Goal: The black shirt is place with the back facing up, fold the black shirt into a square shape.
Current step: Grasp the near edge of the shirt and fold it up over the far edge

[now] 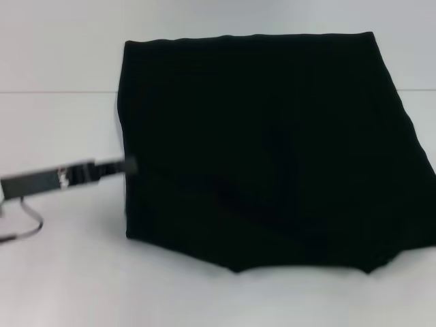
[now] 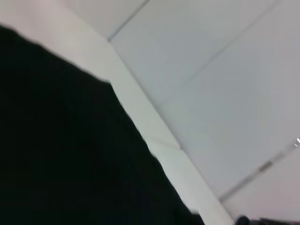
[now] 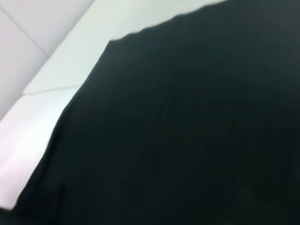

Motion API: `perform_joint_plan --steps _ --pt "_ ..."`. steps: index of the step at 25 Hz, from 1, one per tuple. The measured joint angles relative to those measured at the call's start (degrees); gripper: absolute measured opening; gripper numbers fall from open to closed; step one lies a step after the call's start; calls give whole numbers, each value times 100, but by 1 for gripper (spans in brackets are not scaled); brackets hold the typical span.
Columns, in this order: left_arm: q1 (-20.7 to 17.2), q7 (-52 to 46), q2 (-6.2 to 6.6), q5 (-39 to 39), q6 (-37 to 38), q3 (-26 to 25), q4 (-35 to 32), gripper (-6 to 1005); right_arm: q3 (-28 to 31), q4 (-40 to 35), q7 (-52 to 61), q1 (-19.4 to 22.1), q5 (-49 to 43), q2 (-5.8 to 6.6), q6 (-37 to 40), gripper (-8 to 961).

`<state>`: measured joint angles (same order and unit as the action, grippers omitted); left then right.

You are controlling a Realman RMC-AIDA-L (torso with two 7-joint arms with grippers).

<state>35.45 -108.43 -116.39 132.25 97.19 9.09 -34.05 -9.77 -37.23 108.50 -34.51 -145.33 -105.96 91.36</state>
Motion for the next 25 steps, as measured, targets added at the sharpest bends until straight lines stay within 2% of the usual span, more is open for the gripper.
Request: perform_joint_plan --steps 4,7,10,11,12,14,15,21,25 --pt "489 -4 133 -132 -894 12 299 73 -234 102 212 -527 7 -38 -805 133" --pt "809 11 182 -151 -1602 46 510 82 -536 295 350 -849 9 -45 -1557 139" --pt "1076 53 188 -154 -2252 93 702 90 -846 607 401 -1190 10 -50 -2373 144" --pt "1229 83 170 -154 -2684 110 802 93 -951 748 405 -1325 18 -50 -2707 146" --pt "1229 83 170 -154 -2684 110 802 96 -1033 874 413 -1466 29 -51 -3016 148" --pt "1439 134 140 -157 -3311 134 940 102 -1118 1024 443 -1644 43 -61 -3469 152" --pt "1439 134 140 -157 -3311 134 940 105 -1162 1099 468 -1747 47 -75 -3736 154" --pt "1838 362 135 -245 -4166 150 1127 123 -1309 1201 635 -2079 93 -173 -4758 165" --pt "1997 500 136 -247 -4626 165 1218 134 -1311 1281 631 -2102 144 -185 -4932 172"
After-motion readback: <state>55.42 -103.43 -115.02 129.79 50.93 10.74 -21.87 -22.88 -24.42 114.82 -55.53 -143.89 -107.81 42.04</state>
